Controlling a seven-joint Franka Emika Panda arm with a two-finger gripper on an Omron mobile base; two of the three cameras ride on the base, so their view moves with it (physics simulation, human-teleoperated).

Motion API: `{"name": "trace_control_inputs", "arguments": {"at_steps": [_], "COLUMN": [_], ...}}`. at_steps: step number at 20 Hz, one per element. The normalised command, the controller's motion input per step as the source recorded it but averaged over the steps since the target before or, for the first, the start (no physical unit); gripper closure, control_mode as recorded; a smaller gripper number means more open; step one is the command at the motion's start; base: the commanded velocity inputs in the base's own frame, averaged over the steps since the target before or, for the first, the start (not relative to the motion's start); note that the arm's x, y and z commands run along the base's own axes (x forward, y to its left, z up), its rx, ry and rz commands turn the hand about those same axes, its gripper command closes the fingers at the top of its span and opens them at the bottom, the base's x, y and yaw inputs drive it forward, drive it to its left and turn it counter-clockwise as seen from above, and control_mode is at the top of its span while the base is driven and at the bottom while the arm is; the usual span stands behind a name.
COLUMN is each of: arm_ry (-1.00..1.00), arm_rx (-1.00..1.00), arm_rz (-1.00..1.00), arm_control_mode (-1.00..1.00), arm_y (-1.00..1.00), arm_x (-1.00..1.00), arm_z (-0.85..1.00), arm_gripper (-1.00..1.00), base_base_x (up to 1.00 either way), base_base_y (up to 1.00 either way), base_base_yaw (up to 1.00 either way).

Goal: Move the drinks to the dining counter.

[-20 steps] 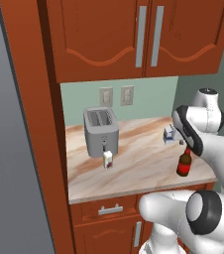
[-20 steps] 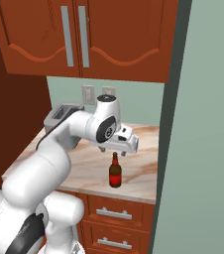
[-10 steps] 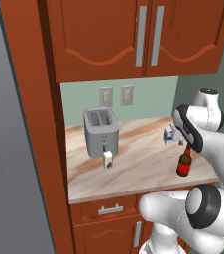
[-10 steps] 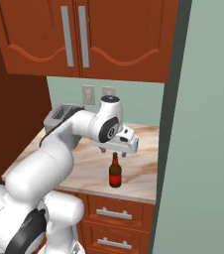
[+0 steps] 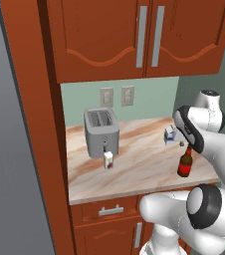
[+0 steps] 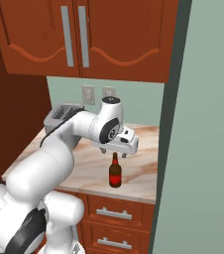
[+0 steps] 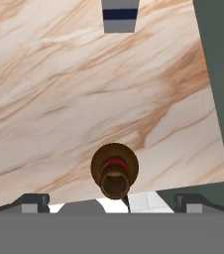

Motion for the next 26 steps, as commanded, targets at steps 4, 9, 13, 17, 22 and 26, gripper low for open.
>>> {"name": "trace_control_inputs", "arguments": {"at_steps": [4,9,13,17,22,26], "arm_ry": [0.00,0.00,0.00,0.00,0.00,0.00], "arm_rx": [0.00,0.00,0.00,0.00,0.00,0.00], "arm_rz": [0.00,0.00,0.00,0.00,0.00,0.00], "arm_control_mode": [-1.00,-1.00,-1.00,-1.00,-1.00,-1.00], "arm_y": [0.00,0.00,-0.01,-0.12,-0.03,0.01], "arm_x": [0.04,0.18,0.19,-0.01,-0.20,-0.09], "arm_z": [-0.02,-0.17,-0.09,0.00,-0.01,-0.11], "arm_gripper": [-1.00,-1.00,-1.00,-1.00,-1.00,-1.00], "base_base_x": [0.00,0.00,0.00,0.00,0.00,0.00], "base_base_y": [0.00,0.00,0.00,0.00,0.00,0.00], "base_base_yaw": [0.00,0.00,0.00,0.00,0.00,0.00]}}
